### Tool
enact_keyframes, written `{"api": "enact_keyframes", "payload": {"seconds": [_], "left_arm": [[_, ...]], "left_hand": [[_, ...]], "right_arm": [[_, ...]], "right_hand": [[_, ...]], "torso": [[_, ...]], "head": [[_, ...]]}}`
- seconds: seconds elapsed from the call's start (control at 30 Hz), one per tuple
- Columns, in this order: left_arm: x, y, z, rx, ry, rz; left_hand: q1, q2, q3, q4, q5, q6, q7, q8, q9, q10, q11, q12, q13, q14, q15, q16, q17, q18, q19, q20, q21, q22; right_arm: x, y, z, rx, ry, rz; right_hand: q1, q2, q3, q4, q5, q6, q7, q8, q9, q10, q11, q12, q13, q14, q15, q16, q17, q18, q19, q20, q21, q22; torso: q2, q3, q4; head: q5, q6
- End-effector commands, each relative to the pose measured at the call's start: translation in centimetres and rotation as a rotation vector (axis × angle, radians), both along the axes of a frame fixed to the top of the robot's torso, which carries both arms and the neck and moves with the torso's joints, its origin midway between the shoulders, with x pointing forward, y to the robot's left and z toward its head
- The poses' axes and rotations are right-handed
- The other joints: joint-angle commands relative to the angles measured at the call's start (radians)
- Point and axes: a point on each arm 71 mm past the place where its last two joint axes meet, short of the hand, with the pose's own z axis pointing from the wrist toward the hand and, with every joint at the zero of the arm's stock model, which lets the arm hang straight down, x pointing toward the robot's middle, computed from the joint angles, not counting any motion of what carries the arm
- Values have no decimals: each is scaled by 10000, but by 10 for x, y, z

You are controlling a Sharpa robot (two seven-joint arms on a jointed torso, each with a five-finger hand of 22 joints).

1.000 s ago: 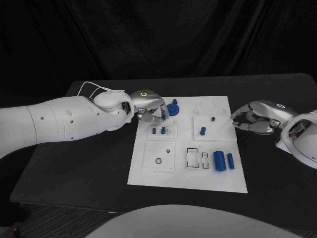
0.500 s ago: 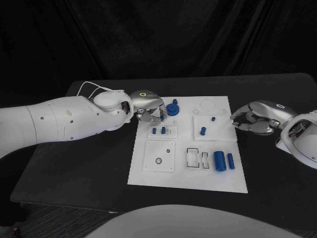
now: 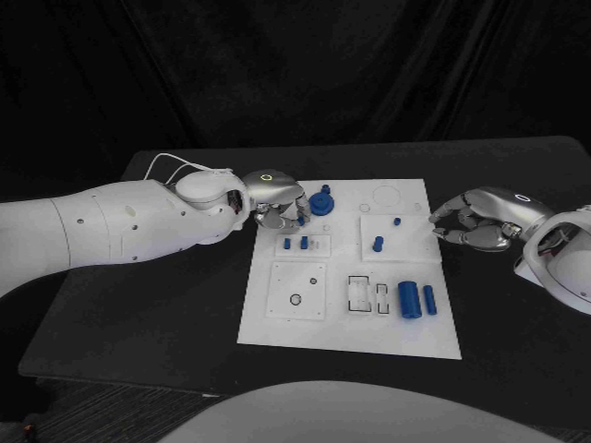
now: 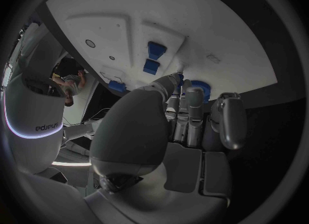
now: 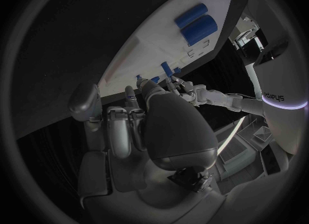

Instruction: Assemble the parts on the task board

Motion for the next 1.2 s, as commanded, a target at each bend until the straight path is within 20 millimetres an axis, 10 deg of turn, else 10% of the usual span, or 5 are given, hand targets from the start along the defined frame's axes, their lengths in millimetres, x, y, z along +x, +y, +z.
{"api": "enact_keyframes", "payload": {"seconds": [0.03,1.03,1.2], "left_arm": [[-1,-1,-2,97,147,-37],[-1,-2,-10,229,391,24],[-1,-2,-11,212,337,98]], "left_hand": [[-21,-93,42,1,-47,-55,-21,-49,4,-74,16,-49,-15,-80,1,-62,-31,112,-73,-2,-48,1772],[1,-132,80,-35,-51,-100,-22,-90,-13,-69,20,-135,-61,-208,5,-182,-170,130,-138,3,-147,1747],[-169,-259,76,68,-515,-1002,-296,-320,-235,-262,4,-394,-179,-285,7,-268,-276,143,-198,22,-256,1726]], "right_arm": [[0,-1,-2,-48,65,-96],[-1,-1,-4,-52,122,-92],[-2,-1,-4,-50,128,-83]], "right_hand": [[-23,-113,49,-5,45,77,22,-21,-16,1040,82,26,2635,1040,73,-16,2607,106,-53,1,-37,1242],[-19,-115,61,-13,46,74,22,-23,-19,1040,82,26,2635,1038,72,-22,2603,107,-55,1,-43,1241],[-19,-115,61,-13,46,74,22,-23,-19,1040,82,26,2635,1038,72,-22,2603,107,-55,1,-43,1241]], "torso": [[4,-1,-3],[0,4,-6],[2,4,0]], "head": [[4,-1],[33,-1],[25,-1]]}}
